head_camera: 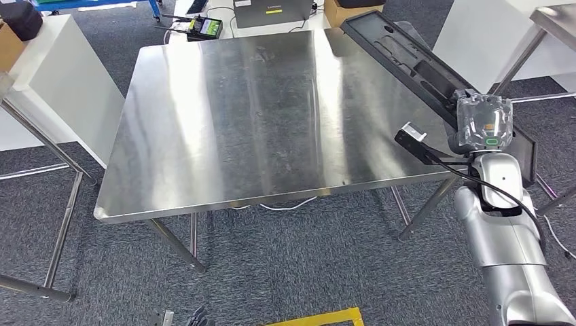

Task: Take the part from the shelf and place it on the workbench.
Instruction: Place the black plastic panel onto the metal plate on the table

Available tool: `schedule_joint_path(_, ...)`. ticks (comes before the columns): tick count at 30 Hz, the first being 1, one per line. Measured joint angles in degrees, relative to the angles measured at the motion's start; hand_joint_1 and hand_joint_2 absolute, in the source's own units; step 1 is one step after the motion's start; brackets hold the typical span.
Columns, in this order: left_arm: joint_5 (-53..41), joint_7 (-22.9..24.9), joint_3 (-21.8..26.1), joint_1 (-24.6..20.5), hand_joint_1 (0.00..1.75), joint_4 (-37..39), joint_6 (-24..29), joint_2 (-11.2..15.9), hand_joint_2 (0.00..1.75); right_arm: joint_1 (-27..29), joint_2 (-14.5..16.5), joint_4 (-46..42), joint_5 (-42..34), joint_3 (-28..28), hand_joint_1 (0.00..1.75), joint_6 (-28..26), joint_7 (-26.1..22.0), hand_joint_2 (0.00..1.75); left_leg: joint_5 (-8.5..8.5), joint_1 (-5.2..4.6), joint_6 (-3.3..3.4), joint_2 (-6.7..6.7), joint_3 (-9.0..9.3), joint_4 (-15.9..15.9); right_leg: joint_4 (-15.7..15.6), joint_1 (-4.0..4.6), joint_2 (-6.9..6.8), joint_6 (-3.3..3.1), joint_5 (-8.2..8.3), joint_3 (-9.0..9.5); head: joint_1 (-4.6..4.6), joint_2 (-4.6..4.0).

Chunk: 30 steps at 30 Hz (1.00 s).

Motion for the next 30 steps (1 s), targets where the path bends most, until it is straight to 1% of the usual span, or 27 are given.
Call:
schedule_joint_path(1,0.11,-0.01,0.01,0.00,0.00,0.00,0.00,0.03,1.75,-0.27,0.21,0.33,0.04,0.19,1.75,-0.05,-0.03,1.75,-0.37,0.14,-0.34,0.17,-0.24,0.76,0.03,-0.01,-0.01,-0.31,-0.04,0.23,-0.01,0.00)
schedule_joint_path(2,0.21,-0.01,0.01,-0.03,0.00,0.00,0.00,0.07,1.75,-0.65,0.41,0.60,0.06,0.36,1.75,-0.12,-0.06,1.75,-1.11,0.28,-0.73,0.41,-0.99,2.28,0.02,0.00,0.01,-0.60,-0.12,0.50,-0.07,0.00)
schedule_joint_path(3,0.27,-0.02,0.01,-0.06,0.00,0.00,0.00,0.08,1.75,-1.05,0.57,0.85,0.07,0.52,1.75,-0.22,-0.08,1.75,-2.21,0.36,-1.12,0.69,-2.32,4.87,0.00,0.11,0.02,-0.86,-0.28,0.73,-0.10,0.00)
schedule_joint_path(4,0.30,-0.02,0.01,-0.07,0.00,0.00,-0.01,0.08,1.75,-1.41,0.72,1.11,0.08,0.64,1.75,-0.32,-0.09,1.75,-3.59,0.41,-1.42,0.89,-4.37,8.40,0.00,0.28,0.02,-1.19,-0.51,0.95,-0.13,0.00)
schedule_joint_path(5,0.31,-0.02,0.01,-0.05,0.00,0.00,-0.02,0.07,1.75,-1.64,0.85,1.35,0.08,0.71,1.75,-0.40,-0.09,1.75,-4.73,0.47,-1.52,0.99,-6.65,11.96,0.01,0.51,0.02,-1.53,-0.76,1.19,-0.15,0.00)
schedule_joint_path(6,0.31,-0.02,0.01,-0.01,0.00,0.00,-0.02,0.07,1.75,-1.76,0.98,1.60,0.08,0.78,1.75,-0.47,-0.09,1.75,-5.16,0.49,-1.42,1.03,-8.55,14.44,0.01,0.79,0.03,-1.82,-1.06,1.48,-0.14,0.00)
schedule_joint_path(7,0.31,-0.02,0.01,0.02,0.00,0.00,-0.02,0.06,1.75,-1.79,1.10,1.83,0.08,0.85,1.75,-0.50,-0.09,1.75,-4.62,0.46,-1.11,1.02,-9.61,15.09,0.00,1.06,0.05,-2.09,-1.41,1.84,-0.14,0.00)
schedule_joint_path(8,0.31,-0.02,0.01,0.03,0.00,0.00,-0.02,0.07,1.75,-1.82,1.22,2.05,0.08,0.94,1.75,-0.51,-0.09,1.75,-3.02,0.33,-0.63,1.00,-9.47,13.44,-0.02,1.31,0.08,-2.25,-1.79,2.27,-0.14,0.00)
schedule_joint_path(10,0.33,-0.02,0.01,0.01,0.00,0.00,-0.01,0.14,1.75,-1.96,1.43,2.40,0.09,1.11,1.75,-0.62,-0.09,1.75,1.62,-0.35,0.93,0.94,-6.71,5.88,-0.16,1.59,0.18,-2.40,-2.64,3.29,-0.11,0.00)
schedule_joint_path(11,0.35,-0.01,0.01,-0.02,0.00,0.00,-0.02,0.24,1.75,-2.06,1.50,2.58,0.10,1.16,1.75,-0.76,-0.09,1.75,3.12,-0.76,1.71,0.91,-5.29,2.57,-0.45,1.64,0.24,-2.35,-2.99,3.75,-0.02,0.00)
schedule_joint_path(12,0.36,0.00,0.00,-0.06,0.00,-0.01,-0.04,0.34,1.75,-2.12,1.52,2.76,0.10,1.20,1.75,-0.91,-0.09,1.75,3.85,-1.13,2.36,0.84,-4.13,0.24,-0.94,1.56,0.28,-2.23,-3.22,4.14,-0.01,0.00)
schedule_joint_path(14,0.36,0.04,-0.03,-0.09,0.00,-0.02,-0.11,0.46,1.75,-1.99,1.52,3.11,0.12,1.26,1.75,-1.13,-0.06,1.75,3.51,-1.65,3.22,0.73,-2.69,-1.72,-1.89,1.53,0.26,-1.54,-2.94,5.08,-0.06,0.00)
schedule_joint_path(15,0.34,0.07,-0.04,-0.09,0.00,-0.02,-0.15,0.45,1.75,-1.86,1.45,3.21,0.14,1.29,1.75,-1.16,-0.05,1.75,3.47,-1.64,3.65,0.70,-1.67,-2.72,-2.18,1.61,0.19,-1.22,-2.88,5.48,-0.13,0.00)
schedule_joint_path(16,0.32,0.09,-0.07,-0.10,0.00,-0.02,-0.20,0.44,1.75,-1.73,1.32,3.27,0.15,1.32,1.75,-1.18,-0.04,1.75,3.48,-1.63,4.00,0.70,-0.59,-3.74,-1.62,1.74,0.11,-0.98,-2.79,5.59,-0.20,0.00)
schedule_joint_path(17,0.31,0.14,-0.08,-0.17,0.00,-0.02,-0.24,0.44,1.75,-1.71,1.09,3.29,0.13,1.33,1.75,-1.27,-0.03,1.75,3.41,-1.51,4.23,0.73,0.40,-4.49,-0.12,1.82,0.07,-1.01,-3.01,4.89,-0.24,0.00)
schedule_joint_path(18,0.31,0.19,-0.09,-0.31,0.00,-0.02,-0.29,0.44,1.75,-1.70,0.84,3.29,0.08,1.32,1.75,-1.40,0.00,1.75,3.37,-1.29,4.22,0.71,1.15,-5.07,2.71,1.89,0.03,-1.25,-3.61,3.24,-0.28,0.00)
schedule_joint_path(20,0.31,0.35,-0.13,-0.54,0.00,-0.02,-0.49,0.38,1.75,-1.26,0.25,3.29,-0.11,1.26,1.75,-1.67,0.15,1.75,2.78,-1.07,3.84,0.62,1.87,-5.30,9.79,1.80,0.03,-1.68,-5.59,-1.73,-0.31,0.00)
schedule_joint_path(21,0.31,0.45,-0.14,-0.55,0.00,-0.01,-0.61,0.34,1.75,-0.76,-0.03,3.27,-0.17,1.24,1.75,-1.75,0.23,1.75,2.38,-0.92,3.53,0.54,2.20,-5.28,12.20,1.68,0.03,-1.57,-6.64,-4.07,-0.28,0.00)
schedule_joint_path(22,0.30,0.54,-0.16,-0.45,0.00,0.01,-0.74,0.31,1.75,-0.13,-0.26,3.25,-0.23,1.21,1.75,-1.78,0.30,1.75,1.90,-0.77,3.19,0.46,2.66,-5.26,12.79,1.44,0.01,-1.07,-6.95,-5.61,-0.28,0.00)
schedule_joint_path(23,0.30,0.61,-0.17,-0.35,0.00,0.02,-0.82,0.30,1.75,0.43,-0.42,3.22,-0.29,1.19,1.75,-1.79,0.34,1.75,1.40,-0.61,2.82,0.39,3.14,-5.20,11.69,1.09,-0.01,-0.25,-6.32,-6.25,-0.27,0.00)
schedule_joint_path(24,0.30,0.65,-0.17,-0.28,0.00,0.04,-0.89,0.30,1.75,0.85,-0.58,3.17,-0.35,1.19,1.75,-1.79,0.38,1.75,0.85,-0.43,2.33,0.34,3.60,-4.99,8.85,0.57,-0.06,1.00,-4.40,-6.02,-0.27,0.00)
schedule_joint_path(25,0.31,0.67,-0.17,-0.26,0.00,0.04,-0.94,0.31,1.75,1.14,-0.73,3.12,-0.42,1.18,1.75,-1.79,0.40,1.75,0.21,-0.32,1.81,0.31,3.90,-4.55,5.10,-0.13,-0.20,2.49,-1.59,-5.36,-0.25,0.00)
schedule_joint_path(26,0.32,0.69,-0.17,-0.27,0.00,0.04,-0.97,0.34,1.75,1.32,-0.83,3.08,-0.48,1.17,1.75,-1.79,0.42,1.75,-0.55,-0.25,1.27,0.29,4.01,-3.74,2.06,-0.43,-0.51,3.17,0.47,-4.79,-0.20,0.00)
schedule_joint_path(27,0.34,0.70,-0.17,-0.29,0.00,0.04,-0.99,0.40,1.75,1.54,-0.87,3.04,-0.52,1.17,1.75,-1.79,0.43,1.75,-1.36,-0.23,0.80,0.30,3.86,-2.85,0.06,-0.65,-0.81,3.04,2.04,-4.16,-0.25,0.00)
schedule_joint_path(28,0.39,0.72,-0.18,-0.28,0.00,0.05,-1.00,0.48,1.75,1.89,-0.91,3.01,-0.54,1.18,1.75,-1.79,0.43,1.75,-2.15,-0.25,0.40,0.38,3.68,-1.92,-0.58,-0.61,-1.05,2.26,2.74,-3.96,-0.27,0.00)
schedule_joint_path(29,0.52,0.76,-0.19,-0.25,0.00,0.05,-1.01,0.54,1.75,2.22,-0.90,2.98,-0.53,1.19,1.75,-1.79,0.43,1.75,-2.87,-0.20,0.08,0.48,3.55,-1.22,-0.12,-0.29,-1.18,1.00,2.51,-3.93,-0.30,0.00)
schedule_joint_path(30,0.69,0.79,-0.20,-0.26,0.00,0.05,-1.02,0.57,1.75,2.45,-0.87,2.95,-0.50,1.19,1.75,-1.78,0.44,1.75,-3.43,-0.08,-0.24,0.60,3.40,-0.84,0.38,-0.36,-1.07,0.18,2.59,-3.71,-0.36,0.00)
